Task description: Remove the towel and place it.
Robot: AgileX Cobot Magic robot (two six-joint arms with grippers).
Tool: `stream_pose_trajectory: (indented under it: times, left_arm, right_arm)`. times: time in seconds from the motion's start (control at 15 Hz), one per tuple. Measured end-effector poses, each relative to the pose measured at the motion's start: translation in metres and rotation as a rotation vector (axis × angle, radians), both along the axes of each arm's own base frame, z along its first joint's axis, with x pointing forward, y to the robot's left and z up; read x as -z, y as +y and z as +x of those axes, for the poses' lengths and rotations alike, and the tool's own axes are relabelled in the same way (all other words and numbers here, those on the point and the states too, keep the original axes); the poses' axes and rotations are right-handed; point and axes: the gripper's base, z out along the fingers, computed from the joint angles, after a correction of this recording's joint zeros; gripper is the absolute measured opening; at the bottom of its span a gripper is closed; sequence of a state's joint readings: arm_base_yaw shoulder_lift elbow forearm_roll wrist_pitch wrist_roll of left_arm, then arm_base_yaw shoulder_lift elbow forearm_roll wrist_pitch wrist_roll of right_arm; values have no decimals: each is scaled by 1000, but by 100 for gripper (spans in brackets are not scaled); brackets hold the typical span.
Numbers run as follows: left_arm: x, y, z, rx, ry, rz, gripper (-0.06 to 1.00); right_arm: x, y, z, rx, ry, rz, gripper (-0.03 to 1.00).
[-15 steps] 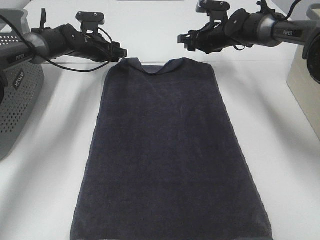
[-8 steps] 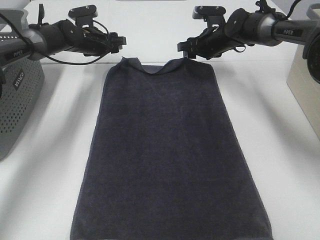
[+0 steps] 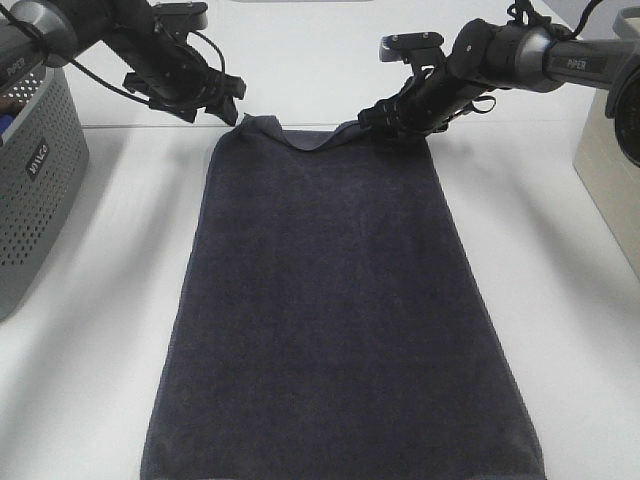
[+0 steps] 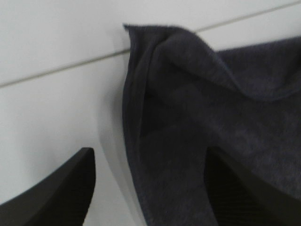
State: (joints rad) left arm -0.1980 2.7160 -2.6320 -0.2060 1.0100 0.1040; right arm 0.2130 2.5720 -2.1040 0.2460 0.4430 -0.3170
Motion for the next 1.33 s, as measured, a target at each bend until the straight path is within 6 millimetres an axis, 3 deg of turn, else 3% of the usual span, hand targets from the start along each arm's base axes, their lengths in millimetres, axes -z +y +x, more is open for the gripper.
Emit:
stream_pose_trajectory:
  times: [0.27, 0.67, 0.8, 0.87, 1.13, 1.33]
  left_arm:
    - [2, 3, -8, 3, 104, 34, 63]
    - [2, 2, -8, -1, 103, 31, 63]
    - [2, 2, -8, -1, 104, 29, 63]
    - [2, 2, -8, -1, 104, 28, 63]
    - [2, 2, -8, -1, 101, 27, 63]
    - [2, 2, -8, -2, 95, 26, 63]
  right_arm:
    - [-6, -2, 8, -1, -114, -32, 56]
    - [-18, -2, 20, 50, -277, 12, 53]
    - [-6, -2, 23, 56, -300, 6, 53]
    - [10, -3, 23, 41, -280, -22, 52]
    - [17, -4, 22, -3, -282, -84, 49]
    - [34, -5, 21, -34, -271, -119, 45]
